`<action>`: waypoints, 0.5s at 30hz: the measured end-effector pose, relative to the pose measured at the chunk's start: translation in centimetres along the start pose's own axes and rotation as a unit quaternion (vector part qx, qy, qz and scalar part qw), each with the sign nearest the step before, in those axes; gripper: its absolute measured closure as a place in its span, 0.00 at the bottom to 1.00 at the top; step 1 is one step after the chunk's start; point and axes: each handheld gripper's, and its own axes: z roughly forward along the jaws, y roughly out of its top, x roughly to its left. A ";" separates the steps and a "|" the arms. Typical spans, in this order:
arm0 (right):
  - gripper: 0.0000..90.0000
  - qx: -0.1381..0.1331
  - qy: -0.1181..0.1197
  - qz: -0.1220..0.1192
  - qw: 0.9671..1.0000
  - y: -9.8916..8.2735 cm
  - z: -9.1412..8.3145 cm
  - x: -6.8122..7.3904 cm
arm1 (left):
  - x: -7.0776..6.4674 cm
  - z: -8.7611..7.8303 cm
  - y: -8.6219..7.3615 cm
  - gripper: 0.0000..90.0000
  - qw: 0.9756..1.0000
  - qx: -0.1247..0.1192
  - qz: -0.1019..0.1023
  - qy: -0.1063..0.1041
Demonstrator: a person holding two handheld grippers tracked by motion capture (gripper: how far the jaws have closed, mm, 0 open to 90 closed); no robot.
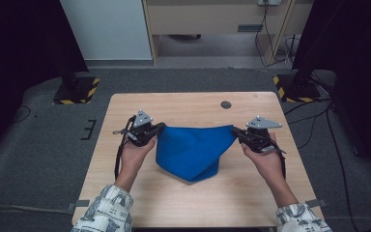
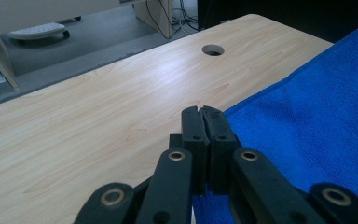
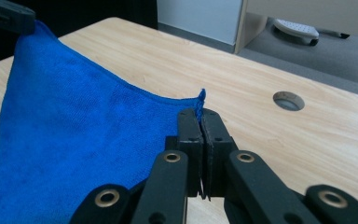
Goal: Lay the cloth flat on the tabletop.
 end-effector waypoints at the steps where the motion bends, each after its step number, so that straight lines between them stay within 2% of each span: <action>1: 0.98 -0.002 0.000 0.001 1.000 0.2 -0.1 0.0 | 0.0 -0.1 0.1 0.98 1.000 -0.004 -0.001 0.000; 15: 0.98 -0.018 -0.003 -0.013 1.000 1.8 -1.1 0.2 | 0.0 -1.1 1.6 0.98 1.000 -0.020 0.004 0.003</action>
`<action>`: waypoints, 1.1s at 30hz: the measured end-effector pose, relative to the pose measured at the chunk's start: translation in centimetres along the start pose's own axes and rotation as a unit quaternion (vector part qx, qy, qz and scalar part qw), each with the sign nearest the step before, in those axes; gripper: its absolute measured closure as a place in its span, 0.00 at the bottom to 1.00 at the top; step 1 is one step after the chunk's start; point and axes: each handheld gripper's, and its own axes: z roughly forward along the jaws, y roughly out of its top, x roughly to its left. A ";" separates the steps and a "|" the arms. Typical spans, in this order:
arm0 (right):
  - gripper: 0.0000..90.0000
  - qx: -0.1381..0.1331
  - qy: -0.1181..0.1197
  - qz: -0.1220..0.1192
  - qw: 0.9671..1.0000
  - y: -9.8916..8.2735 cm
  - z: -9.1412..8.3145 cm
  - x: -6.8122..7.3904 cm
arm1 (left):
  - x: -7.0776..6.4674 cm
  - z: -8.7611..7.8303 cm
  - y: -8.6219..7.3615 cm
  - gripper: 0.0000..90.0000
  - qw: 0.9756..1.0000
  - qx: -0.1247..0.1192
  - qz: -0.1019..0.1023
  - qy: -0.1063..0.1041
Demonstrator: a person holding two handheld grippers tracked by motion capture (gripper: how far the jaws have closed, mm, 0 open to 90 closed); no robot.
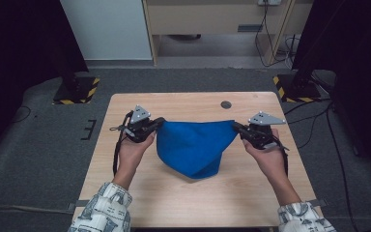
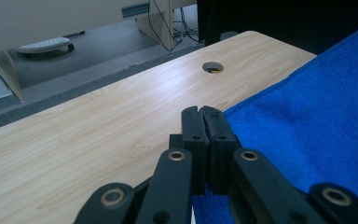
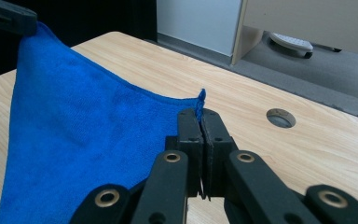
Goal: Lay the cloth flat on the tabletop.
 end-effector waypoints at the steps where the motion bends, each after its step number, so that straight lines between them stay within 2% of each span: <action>1: 0.98 0.000 -0.002 0.001 1.000 0.1 0.0 0.0 | 0.0 -0.1 0.3 0.98 1.000 -0.001 0.002 0.001; 11: 0.98 -0.004 -0.005 0.000 1.000 0.7 -0.3 -0.3 | 0.2 -0.7 0.8 0.98 1.000 -0.009 0.003 0.003; 26: 0.98 -0.011 -0.008 -0.007 1.000 1.5 -0.9 -0.4 | -0.2 -0.9 1.6 0.98 1.000 -0.017 0.008 -0.004; 33: 0.98 -0.008 -0.010 -0.006 1.000 1.6 -1.1 -0.6 | 0.1 -1.0 1.5 0.98 1.000 -0.018 0.002 -0.008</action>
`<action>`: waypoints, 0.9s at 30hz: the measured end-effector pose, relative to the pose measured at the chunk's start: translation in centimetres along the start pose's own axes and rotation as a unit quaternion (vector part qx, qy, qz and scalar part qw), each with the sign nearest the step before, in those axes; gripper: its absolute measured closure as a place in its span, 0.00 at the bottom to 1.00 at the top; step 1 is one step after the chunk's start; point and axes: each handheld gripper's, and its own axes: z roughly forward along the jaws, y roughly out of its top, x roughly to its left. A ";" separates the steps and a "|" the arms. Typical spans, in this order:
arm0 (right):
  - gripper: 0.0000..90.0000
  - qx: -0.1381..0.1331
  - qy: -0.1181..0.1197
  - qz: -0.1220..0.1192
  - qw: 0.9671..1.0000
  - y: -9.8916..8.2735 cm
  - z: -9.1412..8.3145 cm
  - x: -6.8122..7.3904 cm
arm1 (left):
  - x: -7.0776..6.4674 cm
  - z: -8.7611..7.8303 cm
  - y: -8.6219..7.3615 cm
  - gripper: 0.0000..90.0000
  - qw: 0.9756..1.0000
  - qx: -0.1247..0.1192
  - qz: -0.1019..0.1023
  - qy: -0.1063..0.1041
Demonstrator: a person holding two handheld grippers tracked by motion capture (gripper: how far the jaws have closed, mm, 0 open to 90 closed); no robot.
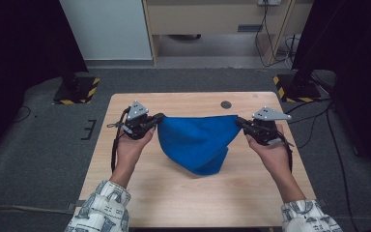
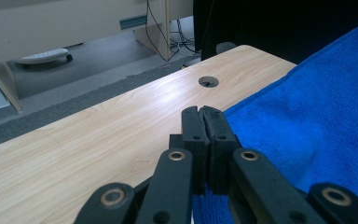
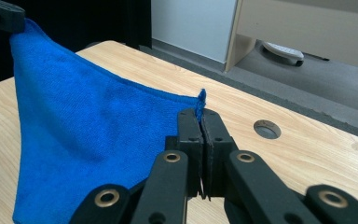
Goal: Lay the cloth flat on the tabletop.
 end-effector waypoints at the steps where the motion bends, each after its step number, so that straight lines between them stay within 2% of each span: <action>1: 0.98 -0.001 -0.001 -0.001 1.000 0.1 -0.1 0.0 | 0.0 -0.1 0.0 0.98 1.000 -0.002 -0.001 0.000; 19: 0.98 -0.016 -0.002 -0.005 1.000 1.1 -1.1 0.1 | -0.7 -1.3 1.1 0.98 1.000 -0.022 0.008 -0.004; 27: 0.98 -0.026 -0.004 0.000 1.000 0.9 -2.0 -0.1 | -0.9 -1.7 1.2 0.98 1.000 -0.030 0.008 -0.005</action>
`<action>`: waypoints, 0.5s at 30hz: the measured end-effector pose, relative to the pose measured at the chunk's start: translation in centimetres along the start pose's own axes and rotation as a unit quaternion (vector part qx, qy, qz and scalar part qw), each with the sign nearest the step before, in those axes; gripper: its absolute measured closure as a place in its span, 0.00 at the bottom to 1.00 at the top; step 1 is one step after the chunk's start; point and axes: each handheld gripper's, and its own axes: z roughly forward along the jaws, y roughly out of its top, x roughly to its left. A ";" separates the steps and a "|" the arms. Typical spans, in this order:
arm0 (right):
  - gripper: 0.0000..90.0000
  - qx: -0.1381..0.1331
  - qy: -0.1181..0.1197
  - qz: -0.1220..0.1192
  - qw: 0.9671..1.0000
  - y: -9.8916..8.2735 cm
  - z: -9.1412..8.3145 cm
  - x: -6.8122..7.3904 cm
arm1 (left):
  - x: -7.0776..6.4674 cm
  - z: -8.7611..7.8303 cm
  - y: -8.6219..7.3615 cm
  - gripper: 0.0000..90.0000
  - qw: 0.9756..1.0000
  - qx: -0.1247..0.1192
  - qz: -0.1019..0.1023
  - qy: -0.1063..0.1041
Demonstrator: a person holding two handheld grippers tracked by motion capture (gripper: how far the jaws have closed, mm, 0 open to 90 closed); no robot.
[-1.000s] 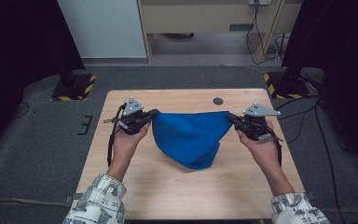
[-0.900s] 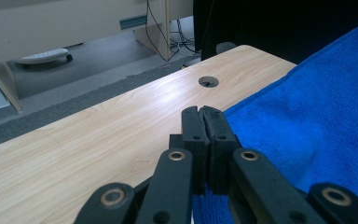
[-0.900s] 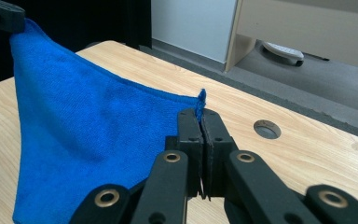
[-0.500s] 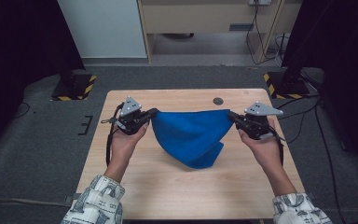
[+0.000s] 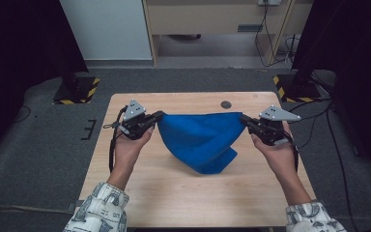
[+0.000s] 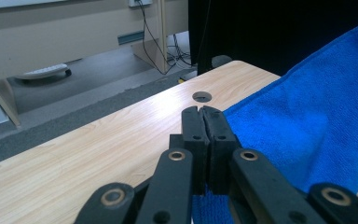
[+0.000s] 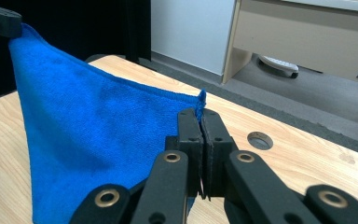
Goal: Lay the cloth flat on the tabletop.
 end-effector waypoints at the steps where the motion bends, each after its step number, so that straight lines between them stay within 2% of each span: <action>1: 0.98 -0.001 0.000 0.001 1.000 0.0 -0.1 0.0 | -0.1 -0.1 0.0 0.98 1.000 -0.002 0.001 0.000; 15: 0.98 -0.012 -0.003 0.015 1.000 -0.5 -1.1 -0.6 | -0.5 -0.7 -0.1 0.98 1.000 -0.018 -0.006 -0.010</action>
